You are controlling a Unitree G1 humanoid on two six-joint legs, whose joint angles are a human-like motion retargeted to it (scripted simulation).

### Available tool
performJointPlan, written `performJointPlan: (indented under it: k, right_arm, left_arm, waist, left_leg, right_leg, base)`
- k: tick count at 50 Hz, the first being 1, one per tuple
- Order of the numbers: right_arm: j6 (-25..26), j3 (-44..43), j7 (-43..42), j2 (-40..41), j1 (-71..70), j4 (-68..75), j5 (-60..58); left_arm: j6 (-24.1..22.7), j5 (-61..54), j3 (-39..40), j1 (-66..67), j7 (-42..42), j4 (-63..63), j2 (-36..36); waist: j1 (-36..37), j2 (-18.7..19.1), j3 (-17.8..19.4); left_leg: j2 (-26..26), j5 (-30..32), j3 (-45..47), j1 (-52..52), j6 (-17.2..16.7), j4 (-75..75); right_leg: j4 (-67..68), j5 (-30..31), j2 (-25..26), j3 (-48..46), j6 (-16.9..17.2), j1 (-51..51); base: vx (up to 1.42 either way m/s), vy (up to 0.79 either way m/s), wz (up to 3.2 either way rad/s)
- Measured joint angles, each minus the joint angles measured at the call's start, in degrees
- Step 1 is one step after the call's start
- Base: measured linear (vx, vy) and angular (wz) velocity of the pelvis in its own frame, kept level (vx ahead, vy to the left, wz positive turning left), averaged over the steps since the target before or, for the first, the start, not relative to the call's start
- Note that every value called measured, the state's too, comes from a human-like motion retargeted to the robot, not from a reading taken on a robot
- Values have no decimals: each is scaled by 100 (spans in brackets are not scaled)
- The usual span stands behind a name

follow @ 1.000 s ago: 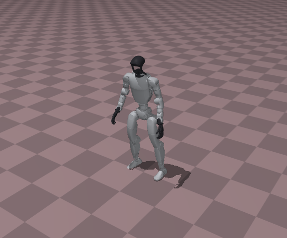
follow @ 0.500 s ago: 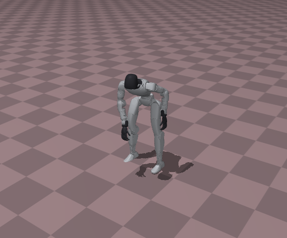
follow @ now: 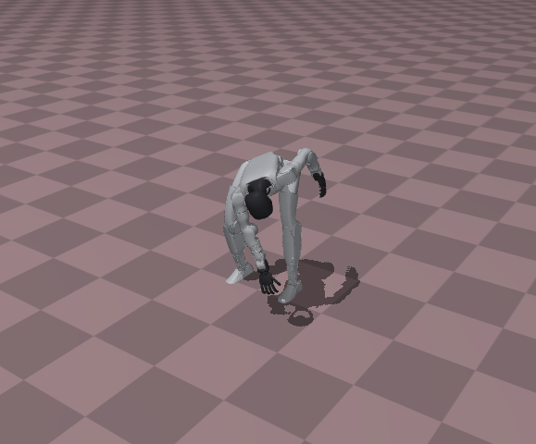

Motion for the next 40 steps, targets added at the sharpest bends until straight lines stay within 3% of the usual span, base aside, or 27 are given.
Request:
performJointPlan:
  k: [3,5,7,14,19,20,22,23,25,30,35,40]
  right_arm:
    - [35,28,122,-137,-139,89,116]
    - [-156,492,104,-720,30,-340,667]
    - [-1110,1796,124,-3065,681,-2986,2868]
    - [-1089,1796,5,-3497,977,-3274,2776]
    - [-1112,1796,-33,-3443,1269,-3969,2282]
    - [-1101,1796,-35,-3428,1327,-4162,2114]
    - [-539,1516,-1090,-1720,1467,-3161,603]
    - [-312,675,-1562,-557,1806,-2378,-458]
    - [-141,-17,-1749,479,2150,-1794,-1456]
    - [-330,20,-1719,726,3209,-2438,-1516]
    - [-467,-371,-1537,717,4461,-3072,-1268]
    - [-706,-1146,-1231,552,6270,-3811,-759]
  left_arm:
    - [37,-4,20,4,-36,5,-18]
    - [9,-82,-15,-7,-58,-1,-22]
    - [-223,-439,-228,-75,5,-95,877]
    - [-214,-532,-427,-287,-86,-47,696]
    - [-180,-465,-406,-228,-150,102,718]
    - [-161,-425,-401,-217,-162,147,727]
    - [-25,-778,260,278,-5,325,-90]
    - [43,-879,696,539,123,354,-228]
    - [135,-893,1057,688,326,464,-314]
    - [244,-406,1265,480,466,916,-304]
    - [388,-57,1356,67,790,1238,-218]
    - [504,335,1459,12,976,1417,-317]
  waist:
    - [81,39,0]
    - [145,140,0]
    - [685,-221,0]
    - [906,67,0]
    - [780,-86,0]
    - [736,-143,0]
    - [-103,-139,0]
    - [-467,-394,0]
    - [-808,-775,0]
    - [-1061,-1238,0]
    - [-1068,-1440,-29]
    - [-1074,-1618,-672]
  left_leg:
    - [-80,-20,-3,-167,0,85]
    - [-172,4,-16,-181,0,88]
    - [-251,197,-70,-59,0,-119]
    - [-149,180,61,261,0,-157]
    - [122,185,233,810,0,-357]
    - [188,189,286,953,0,-422]
    - [268,152,661,1541,0,-667]
    - [247,96,881,1849,0,-741]
    - [283,62,1143,2383,0,-944]
    - [397,-146,1407,3498,0,-976]
    - [647,-388,1486,4754,0,-976]
    - [709,-736,1740,5954,71,-976]
  right_leg:
    - [141,-41,-98,13,-36,-178]
    - [276,-103,-226,24,83,-228]
    - [394,-172,-383,3,596,-196]
    - [195,-21,-242,95,674,103]
    - [-252,200,95,184,737,630]
    - [-366,254,175,216,751,756]
    - [-587,402,296,549,897,1103]
    - [-614,422,298,762,1013,1261]
    - [-736,452,364,1004,1119,1597]
    - [-1169,458,565,1217,1134,2722]
    - [-2053,551,949,1265,981,4290]
    - [-2536,480,1083,1447,977,5576]
  base:
    - [-2,1,50]
    - [-2,2,95]
    - [-5,1,86]
    - [-2,2,-38]
    - [-3,2,-94]
    - [1,6,-112]
    - [8,13,-109]
    - [12,13,-90]
    - [10,7,-80]
    - [5,-3,-66]
    - [9,-5,-63]
    - [21,5,-55]
